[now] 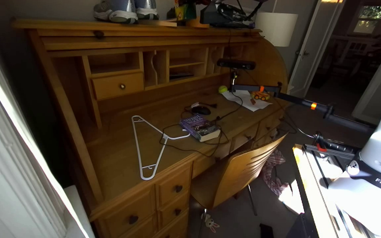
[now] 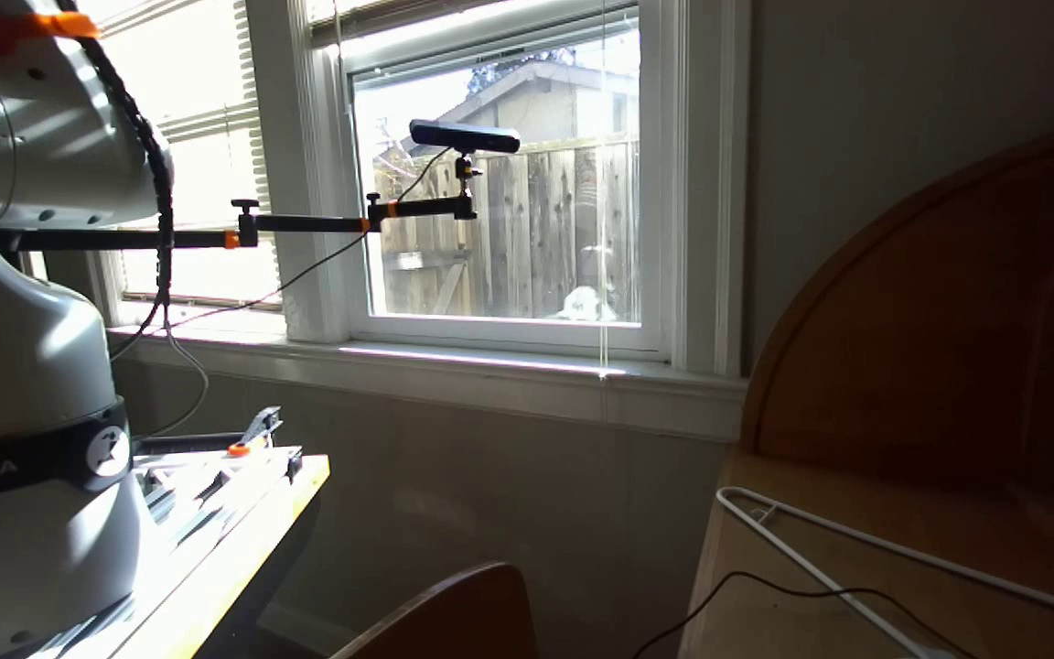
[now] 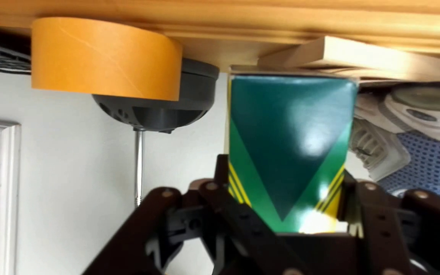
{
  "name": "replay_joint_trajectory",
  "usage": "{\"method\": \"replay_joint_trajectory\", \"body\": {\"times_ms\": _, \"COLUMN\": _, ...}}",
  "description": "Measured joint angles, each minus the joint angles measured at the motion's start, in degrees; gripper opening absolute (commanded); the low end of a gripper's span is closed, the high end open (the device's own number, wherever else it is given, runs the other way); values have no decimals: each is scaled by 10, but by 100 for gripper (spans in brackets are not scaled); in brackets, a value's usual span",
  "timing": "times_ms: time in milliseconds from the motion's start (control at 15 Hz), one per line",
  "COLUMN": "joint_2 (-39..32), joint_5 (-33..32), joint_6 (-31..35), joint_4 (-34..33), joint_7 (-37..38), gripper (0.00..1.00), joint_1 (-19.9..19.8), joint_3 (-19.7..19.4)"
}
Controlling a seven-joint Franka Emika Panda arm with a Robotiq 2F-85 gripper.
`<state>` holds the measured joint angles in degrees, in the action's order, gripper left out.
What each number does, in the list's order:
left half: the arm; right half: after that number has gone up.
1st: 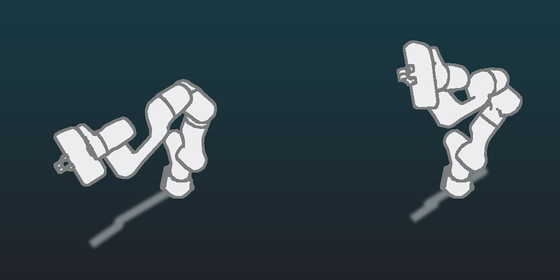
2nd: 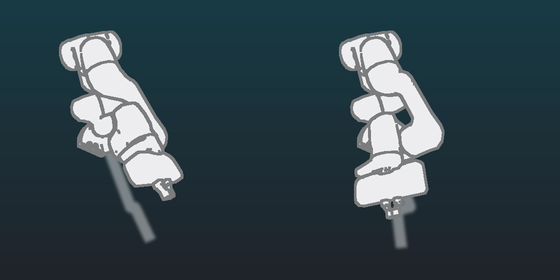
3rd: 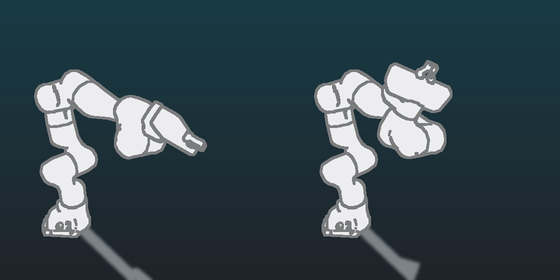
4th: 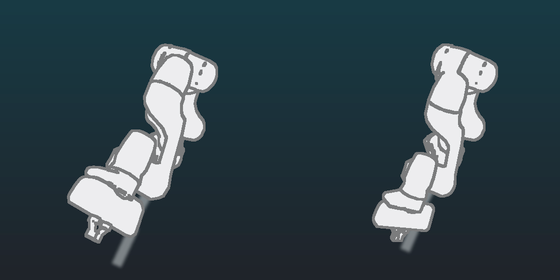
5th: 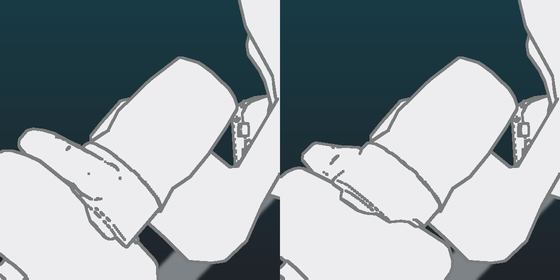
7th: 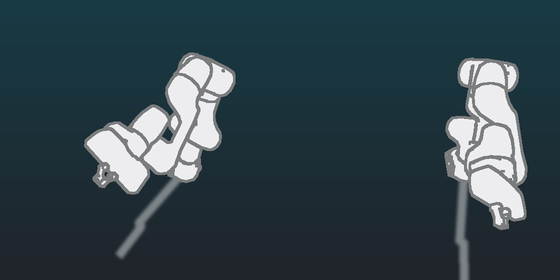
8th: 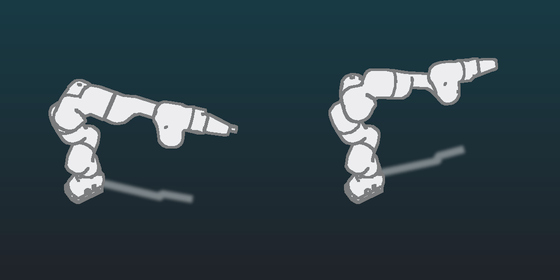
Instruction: Move the crayon box to the bottom part of the desk
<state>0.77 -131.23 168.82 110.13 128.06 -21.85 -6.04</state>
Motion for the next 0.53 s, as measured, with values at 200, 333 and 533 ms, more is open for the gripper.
{"method": "replay_joint_trajectory", "body": {"times_ms": 200, "joint_2": 19, "joint_5": -3, "joint_6": 133, "joint_4": -2, "joint_7": -4, "gripper": 34, "joint_1": -4, "joint_3": -8}}
{"method": "replay_joint_trajectory", "body": {"times_ms": 333, "joint_2": 22, "joint_5": -4, "joint_6": 219, "joint_4": -11, "joint_7": -5, "gripper": 34, "joint_1": -4, "joint_3": -12}}
{"method": "replay_joint_trajectory", "body": {"times_ms": 533, "joint_2": 21, "joint_5": 37, "joint_6": 344, "joint_4": -24, "joint_7": -67, "gripper": 34, "joint_1": 2, "joint_3": -29}}
